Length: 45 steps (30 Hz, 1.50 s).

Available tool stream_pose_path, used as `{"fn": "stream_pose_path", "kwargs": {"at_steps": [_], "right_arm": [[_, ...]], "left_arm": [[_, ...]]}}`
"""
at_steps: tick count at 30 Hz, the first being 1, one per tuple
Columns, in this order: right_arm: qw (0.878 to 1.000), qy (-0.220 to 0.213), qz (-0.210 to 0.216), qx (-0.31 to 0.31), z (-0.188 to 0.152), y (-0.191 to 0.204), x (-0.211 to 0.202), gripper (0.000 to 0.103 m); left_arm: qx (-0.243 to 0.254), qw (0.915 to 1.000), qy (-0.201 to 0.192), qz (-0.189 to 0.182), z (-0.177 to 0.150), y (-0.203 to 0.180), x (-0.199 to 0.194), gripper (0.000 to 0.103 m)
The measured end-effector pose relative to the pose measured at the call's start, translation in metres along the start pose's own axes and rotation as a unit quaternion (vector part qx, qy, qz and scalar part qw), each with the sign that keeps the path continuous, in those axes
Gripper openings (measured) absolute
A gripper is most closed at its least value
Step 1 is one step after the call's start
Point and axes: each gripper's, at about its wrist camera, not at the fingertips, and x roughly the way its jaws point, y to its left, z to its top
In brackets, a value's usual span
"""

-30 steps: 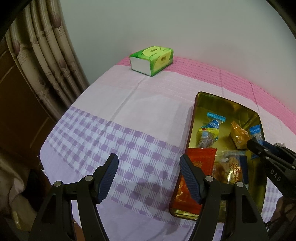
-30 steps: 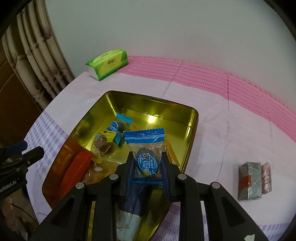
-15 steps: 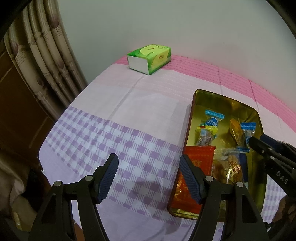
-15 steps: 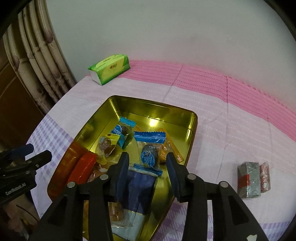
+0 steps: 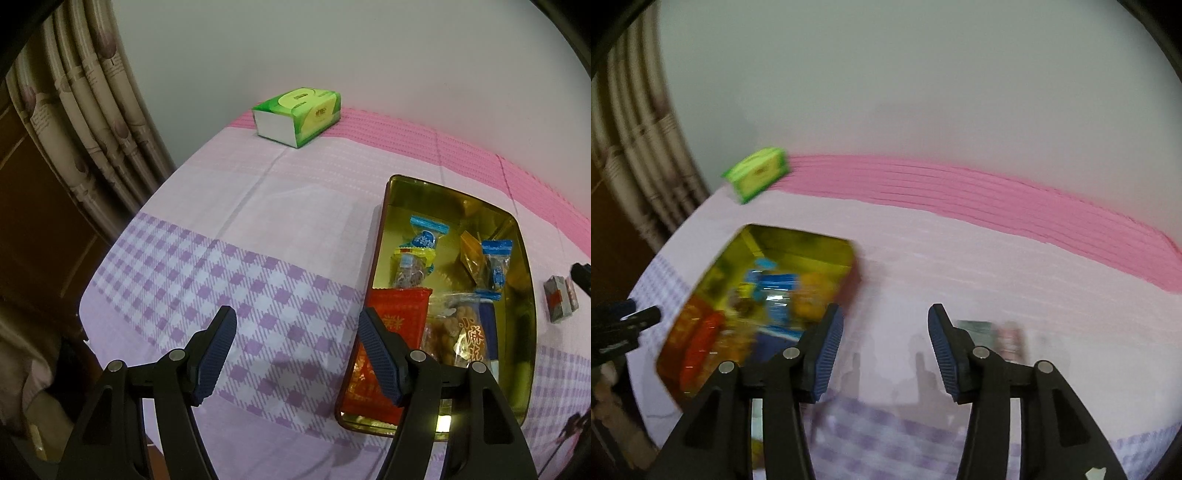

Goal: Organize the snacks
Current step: 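Grasp the pink-patterned roll on the sheet with the right gripper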

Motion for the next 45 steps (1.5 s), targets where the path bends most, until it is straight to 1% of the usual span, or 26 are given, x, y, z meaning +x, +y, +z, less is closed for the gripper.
{"fn": "stream_pose_path", "kwargs": {"at_steps": [2,5,9,15,18,29,31,36,41,45], "right_arm": [[1.000,0.005,-0.019,0.008,-0.004,-0.022,0.002,0.049],[0.999,0.019,-0.038,0.026,-0.011,-0.048,0.008,0.050],[0.997,0.037,-0.044,0.043,-0.021,-0.069,0.020,0.050],[0.997,0.048,-0.050,0.031,-0.028,-0.072,0.029,0.050],[0.997,0.045,-0.053,0.028,-0.031,-0.078,0.029,0.048],[0.999,0.030,-0.034,0.029,-0.036,-0.087,0.027,0.042],[0.999,0.027,-0.030,0.028,-0.040,-0.089,0.025,0.042],[0.999,0.040,-0.015,0.019,-0.049,-0.092,0.031,0.039],[0.999,0.034,-0.012,0.005,-0.046,-0.087,0.041,0.037],[0.999,0.030,-0.011,0.003,-0.044,-0.088,0.047,0.030]], "left_arm": [[0.004,1.0000,0.002,-0.001,-0.001,-0.001,0.000,0.069],[0.013,0.9999,0.002,-0.002,-0.002,-0.006,0.000,0.069],[0.024,0.9997,-0.001,0.000,-0.003,-0.011,0.000,0.069],[0.032,0.9995,0.001,0.007,-0.005,-0.014,0.002,0.069],[0.034,0.9994,-0.001,0.009,-0.005,-0.016,0.003,0.069],[0.051,0.9984,0.002,0.026,-0.011,-0.024,0.007,0.069],[0.053,0.9983,0.003,0.022,-0.011,-0.025,0.007,0.069],[0.050,0.9985,0.001,0.025,-0.012,-0.027,0.004,0.069],[0.044,0.9988,0.001,0.021,-0.012,-0.029,-0.002,0.069],[0.059,0.9981,0.000,0.020,-0.014,-0.040,-0.008,0.069]]}}
